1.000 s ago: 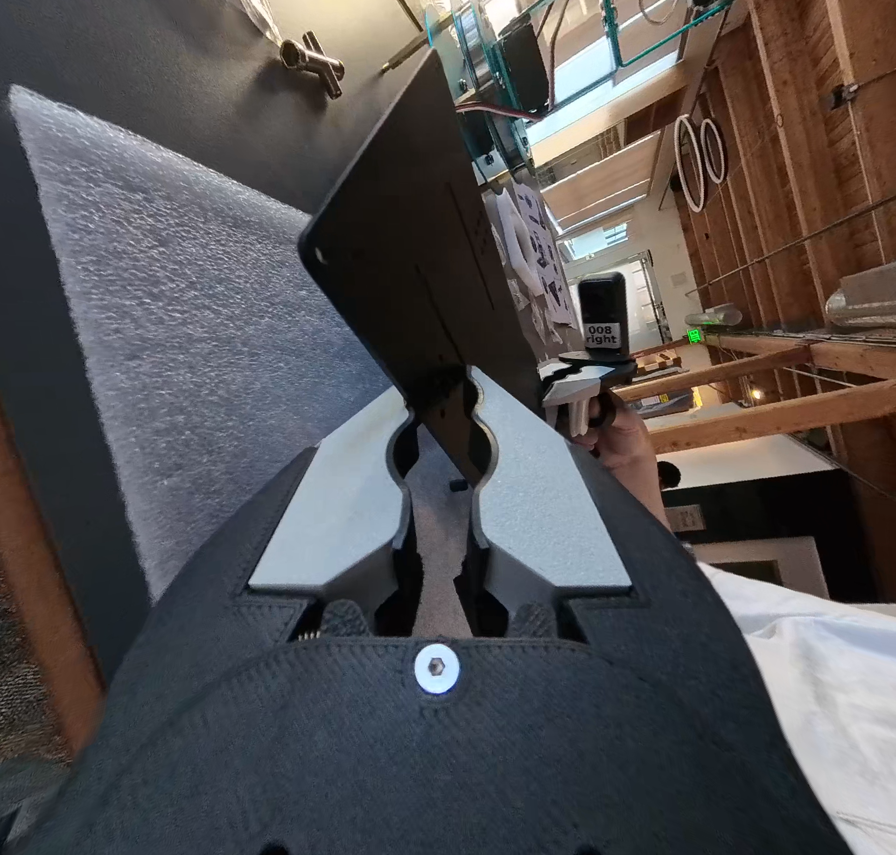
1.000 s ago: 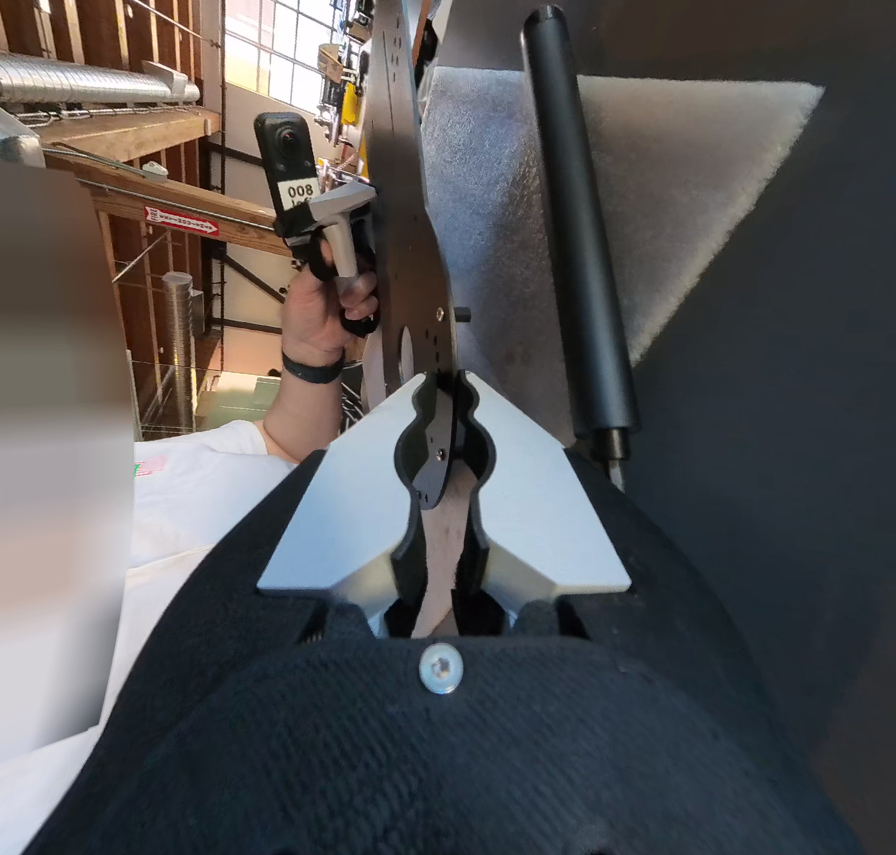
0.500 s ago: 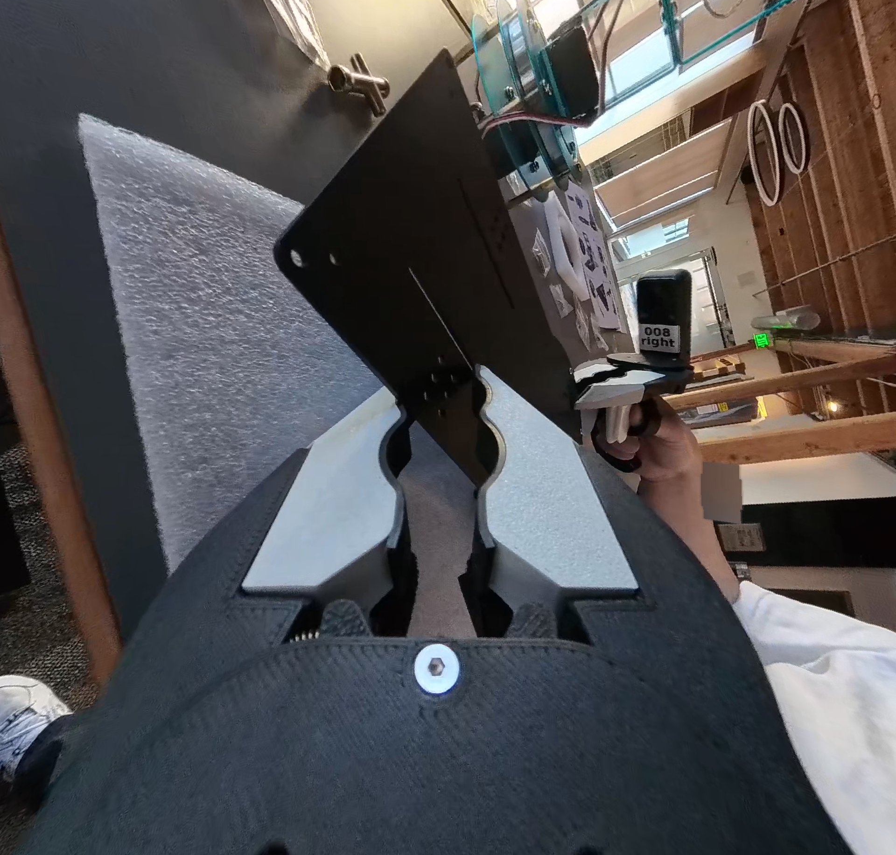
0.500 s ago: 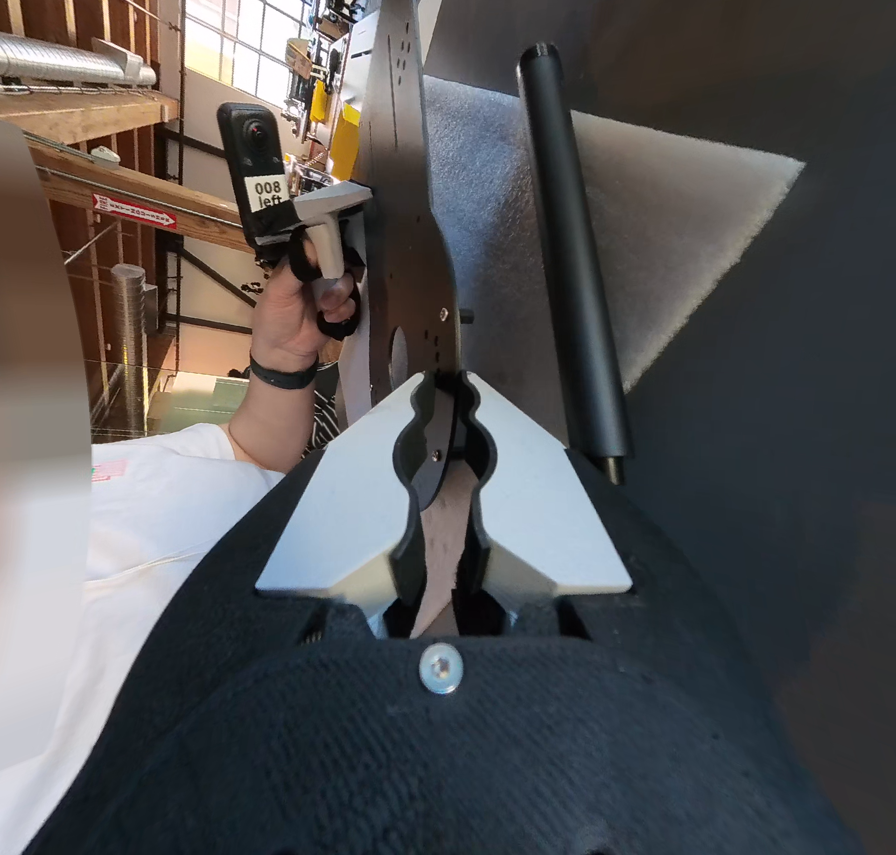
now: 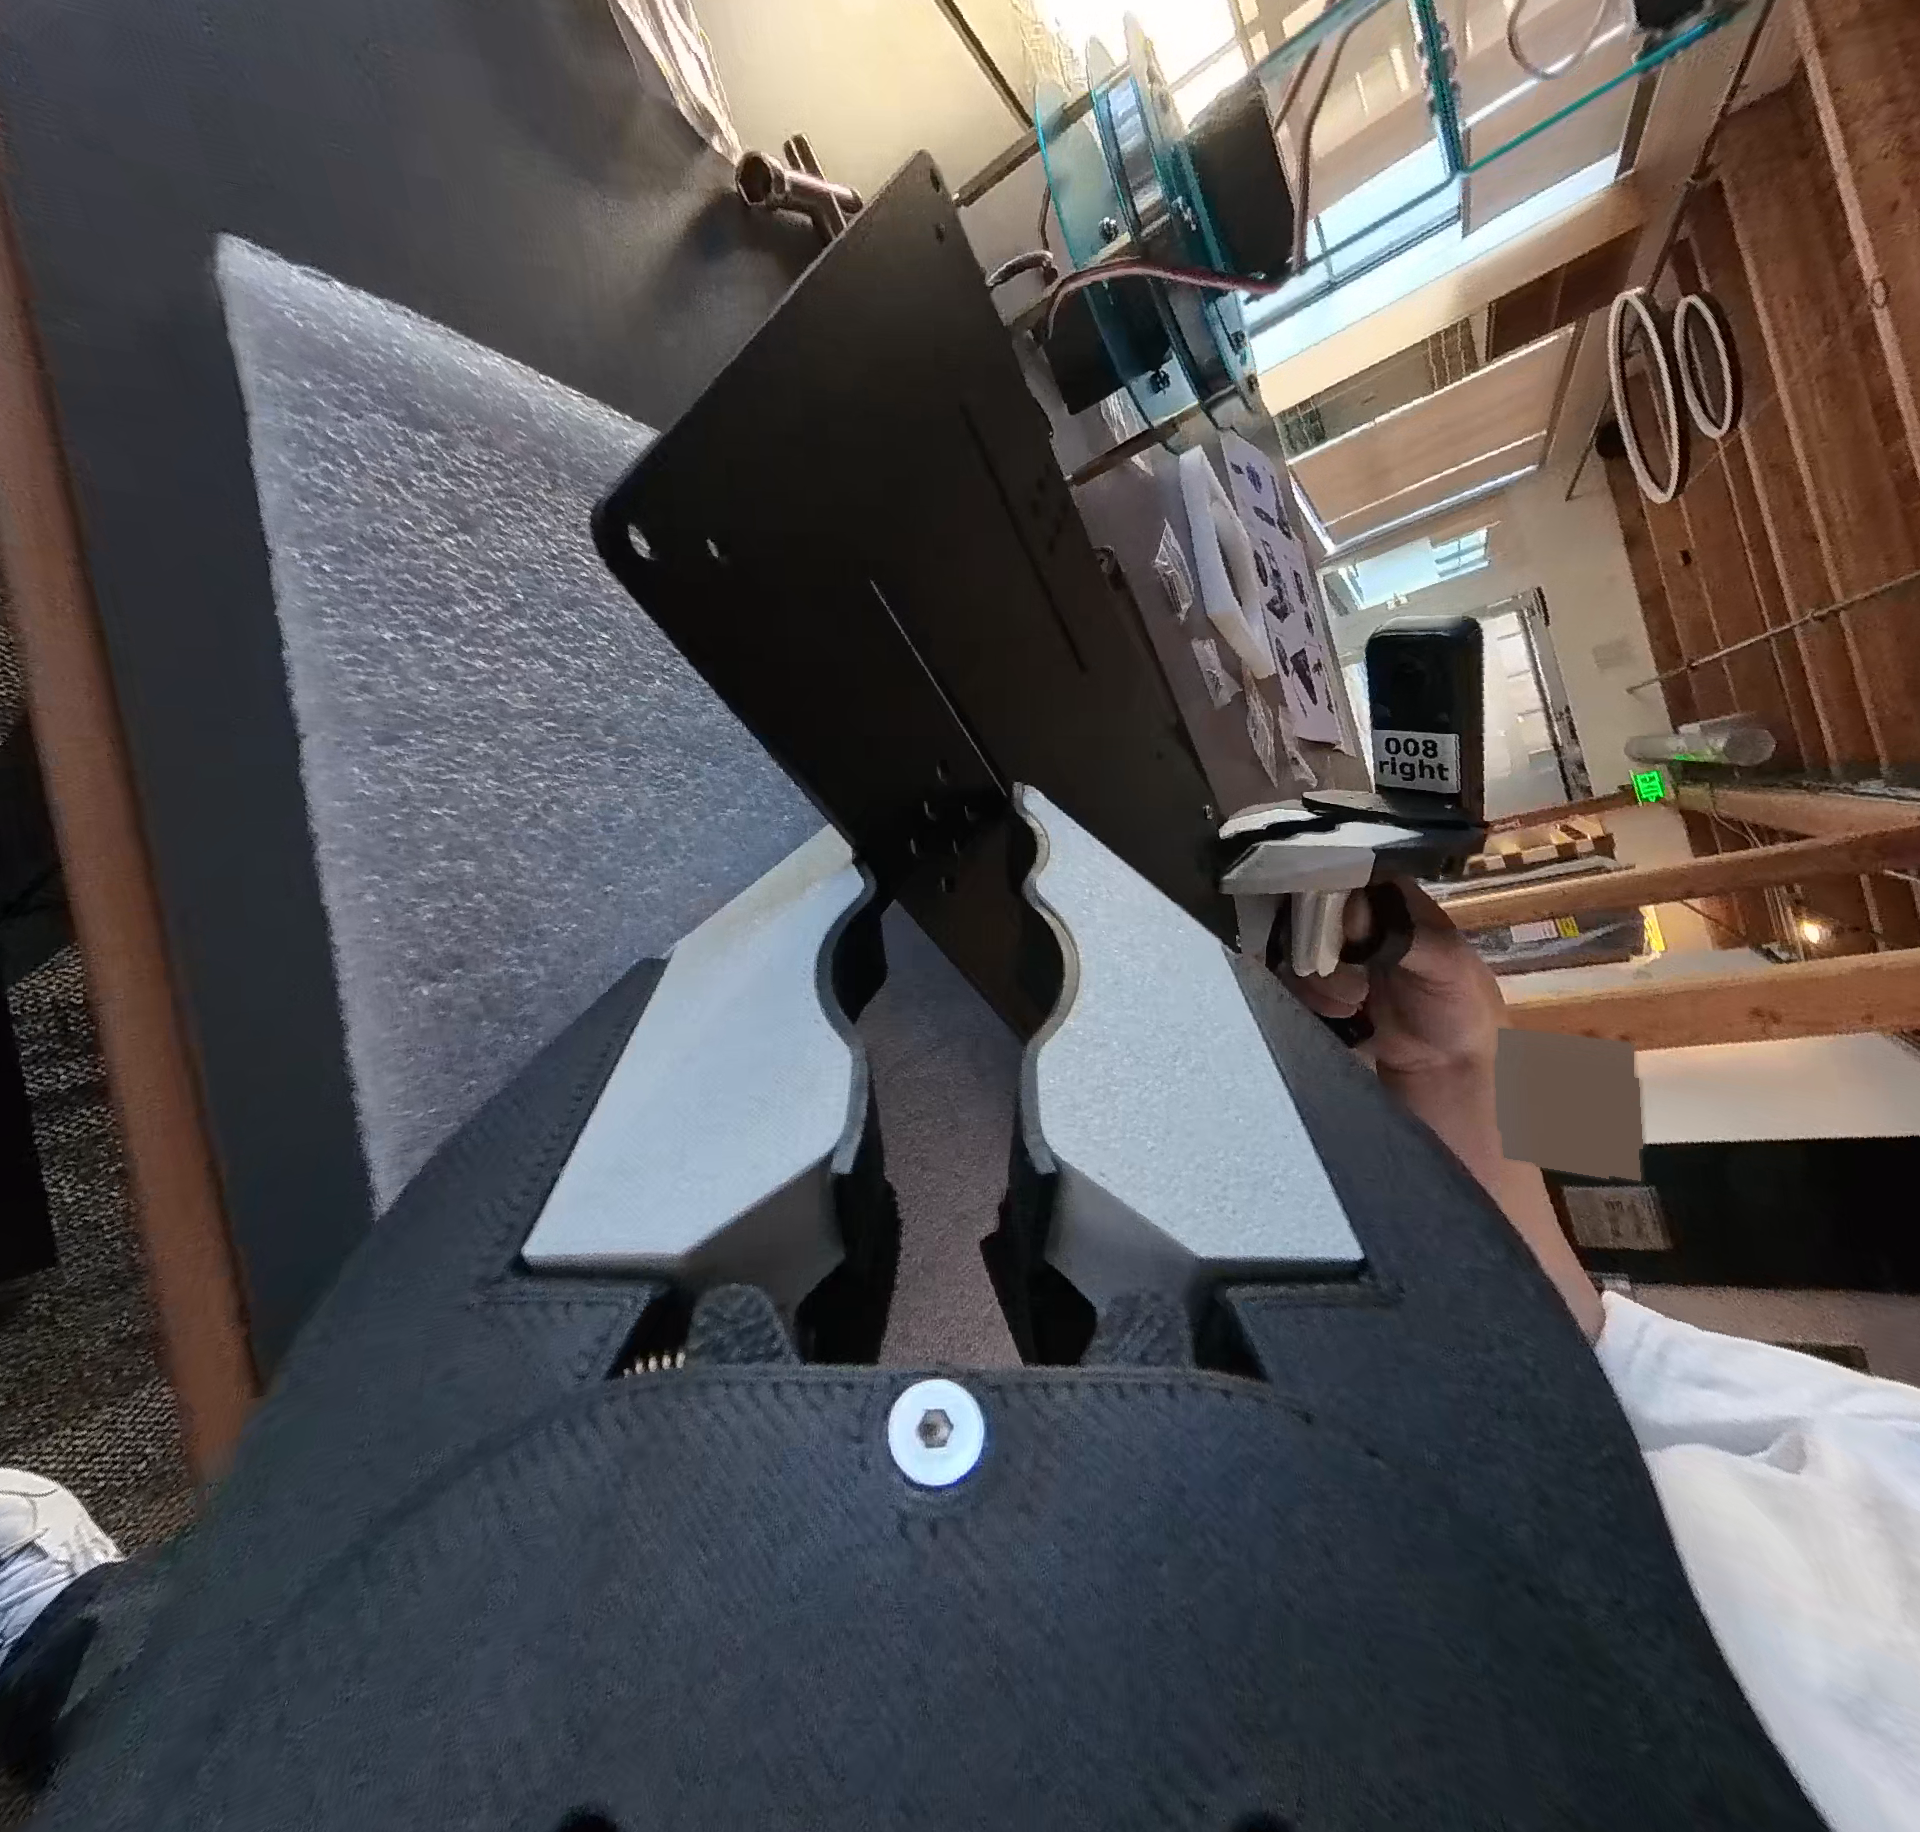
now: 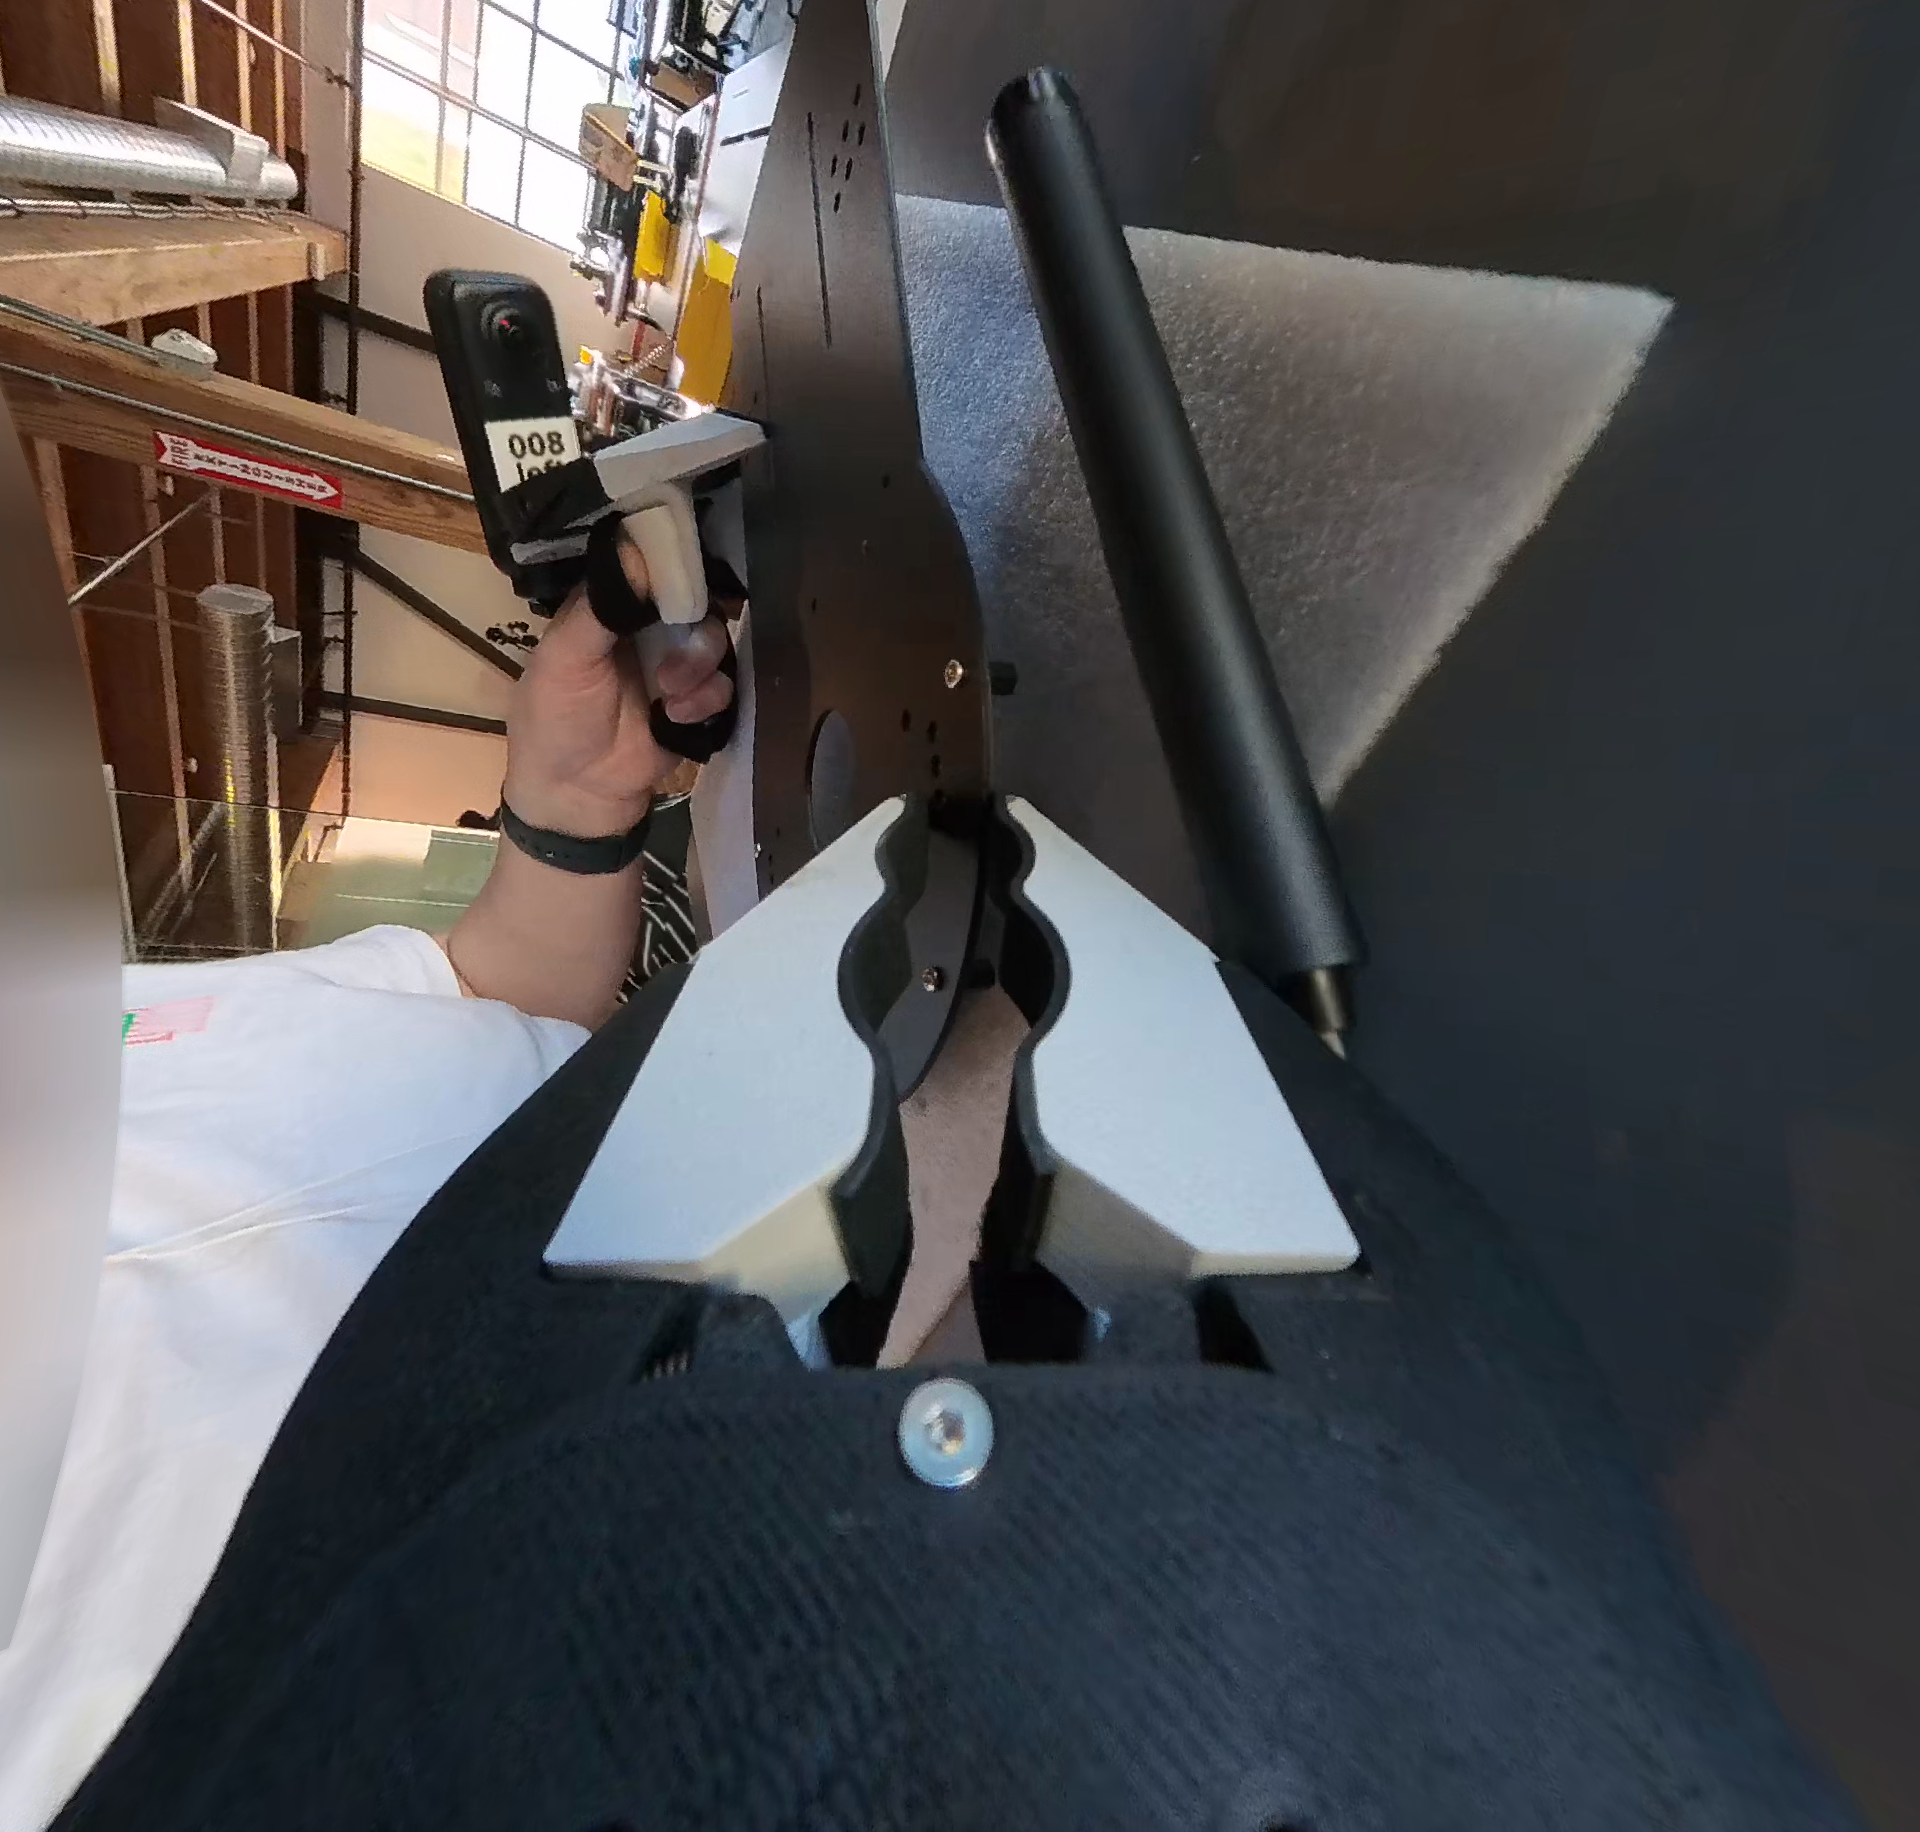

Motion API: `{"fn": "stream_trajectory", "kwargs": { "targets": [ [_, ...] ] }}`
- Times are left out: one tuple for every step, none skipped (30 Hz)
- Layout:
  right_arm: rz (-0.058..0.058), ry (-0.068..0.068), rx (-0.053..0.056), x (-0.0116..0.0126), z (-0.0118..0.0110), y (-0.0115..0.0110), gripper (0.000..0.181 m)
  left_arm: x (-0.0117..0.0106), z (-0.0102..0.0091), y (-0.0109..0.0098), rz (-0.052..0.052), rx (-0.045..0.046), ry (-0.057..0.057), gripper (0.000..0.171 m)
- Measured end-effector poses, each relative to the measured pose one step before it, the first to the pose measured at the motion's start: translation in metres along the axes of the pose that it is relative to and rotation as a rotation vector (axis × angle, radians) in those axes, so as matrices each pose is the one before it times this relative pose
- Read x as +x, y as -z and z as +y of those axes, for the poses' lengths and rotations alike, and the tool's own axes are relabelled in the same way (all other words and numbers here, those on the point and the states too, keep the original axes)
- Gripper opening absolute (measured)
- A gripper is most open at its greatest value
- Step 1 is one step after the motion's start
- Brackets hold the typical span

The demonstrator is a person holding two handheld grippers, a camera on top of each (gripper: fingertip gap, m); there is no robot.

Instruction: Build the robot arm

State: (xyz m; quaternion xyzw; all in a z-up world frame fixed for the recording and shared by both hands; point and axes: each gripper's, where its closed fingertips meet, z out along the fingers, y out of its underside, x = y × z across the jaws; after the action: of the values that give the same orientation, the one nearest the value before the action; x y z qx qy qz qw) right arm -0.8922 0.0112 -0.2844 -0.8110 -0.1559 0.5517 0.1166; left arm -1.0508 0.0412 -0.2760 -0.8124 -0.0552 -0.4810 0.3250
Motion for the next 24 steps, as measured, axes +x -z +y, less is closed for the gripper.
{"fn": "stream_trajectory", "kwargs": {
  "targets": [
    [-0.0027, -0.0014, 0.004, -0.00033, 0.00078, 0.00056, 0.008, 0.00066, 0.00148, 0.0008, -0.0008, 0.00346, 0.0007, 0.018],
    [-0.0024, -0.0002, 0.0048, -0.00038, 0.0005, 0.00049, 0.008, 0.00075, 0.00149, 0.00096, -0.0003, 0.00367, 0.0034, 0.018],
    [-0.0002, -0.0014, 0.0006, -0.00014, 0.00076, 0.0005, 0.008, 0.00067, 0.00181, 0.00112, -0.0004, 0.00372, 0.0058, 0.018],
    [0.0022, 0.0023, -0.0033, 0.00016, 0.00097, 0.00028, 0.009, 0.00065, 0.00188, 0.00114, -0.0009, 0.00375, 0.0044, 0.018],
    [0.0009, 0.0039, -0.0019, -0.00021, 0.00054, 0.00032, 0.009, 0.00061, 0.00146, 0.0011, -0.0012, 0.00265, 0.0034, 0.017],
    [-0.001, 0.0045, -0.0001, -0.00083, 0.00002, 0.00038, 0.009, 0.0004, 0.00104, 0.00079, -0.0001, 0.00069, 0.0048, 0.018],
    [0.0006, 0.0062, 0.0014, -0.00095, -0.00062, 0.0007, 0.008, 0.00036, 0.00062, 0.00042, 0.0015, -0.00186, 0.0059, 0.018],
    [0.0032, 0.0086, 0.0005, -0.00098, -0.00086, 0.0007, 0.008, 0.00039, 0.00019, 0.00016, 0.0026, -0.00303, 0.0071, 0.018],
    [0.0051, 0.0079, -0.0027, -0.00067, -0.00061, 0.00071, 0.008, 0.00057, -0.00009, 0.00004, 0.0012, -0.00256, 0.0033, 0.018],
    [0.0062, 0.0065, -0.0026, -0.00017, -0.00043, 0.00053, 0.008, 0.00009, 0.00027, -0.00028, -0.0023, -0.00504, -0.0028, 0.019],
    [0.0061, 0.004, -0.002, 0.00055, -0.00032, 0.00035, 0.008, -0.00044, 0.0006, -0.00046, -0.0042, -0.00703, -0.0019, 0.019],
    [0.0035, 0.0001, -0.0025, 0.00088, 0.0001, -0.00004, 0.009, -0.00061, 0.00057, -0.00048, -0.0044, -0.00556, 0.0017, 0.019],
    [0.0005, -0.002, -0.0022, 0.00087, 0.0002, -0.00052, 0.009, -0.00056, 0.00009, -0.00035, -0.005, -0.00312, 0.0014, 0.019],
    [-0.0002, -0.0016, 0.0005, 0.00066, -0.00013, -0.00044, 0.009, -0.00046, -0.00011, -0.00001, -0.0067, -0.0019, 0.0001, 0.019],
    [0.0005, -0.0007, 0.0, 0.0005, -0.0001, -0.00038, 0.009, -0.00058, -0.00019, -0.00014, -0.0084, -0.00194, -0.0017, 0.02],
    [0.003, 0.0018, -0.0008, 0.0004, -0.00016, -0.00027, 0.009, -0.00059, 0.00001, -0.00019, -0.01, -0.00319, -0.0034, 0.021],
    [0.0053, 0.0037, -0.0015, 0.00074, -0.00002, -0.00018, 0.009, -0.00068, 0.00026, -0.00027, -0.0114, -0.00557, -0.0031, 0.021],
    [0.0048, 0.0038, -0.0024, 0.0005, 0.00026, -0.0003, 0.01, -0.00068, 0.00036, -0.00033, -0.012, -0.00716, -0.0022, 0.022],
    [0.0035, 0.0015, -0.0008, 0.00056, 0.00021, -0.00017, 0.01, -0.0007, 0.00032, -0.00045, -0.0122, -0.00781, -0.0024, 0.023],
    [0.0019, 0.0008, -0.0004, 0.0007, 0.00024, -0.00026, 0.01, -0.00061, 0.0003, -0.00038, -0.0122, -0.00758, -0.0047, 0.023],
    [-0.0001, 0.0002, -0.0008, 0.00045, 0.00034, -0.00027, 0.01, -0.00049, 0.00018, -0.00026, -0.0122, -0.00575, -0.008, 0.024],
    [-0.0008, -0.0005, 0.0014, 0.00046, 0.00021, -0.00042, 0.01, -0.00038, 0.0, -0.00004, -0.0114, -0.00315, -0.0104, 0.025],
    [-0.0014, -0.0003, 0.0023, 0.00044, 0.0001, -0.00039, 0.01, -0.00029, -0.00004, 0.00017, -0.0096, -0.00021, -0.0089, 0.025],
    [-0.003, 0.0013, 0.0019, 0.00005, 0.00004, -0.00055, 0.01, -0.00031, -0.00018, 0.00032, -0.0078, 0.00191, -0.0046, 0.025]
  ]
}}
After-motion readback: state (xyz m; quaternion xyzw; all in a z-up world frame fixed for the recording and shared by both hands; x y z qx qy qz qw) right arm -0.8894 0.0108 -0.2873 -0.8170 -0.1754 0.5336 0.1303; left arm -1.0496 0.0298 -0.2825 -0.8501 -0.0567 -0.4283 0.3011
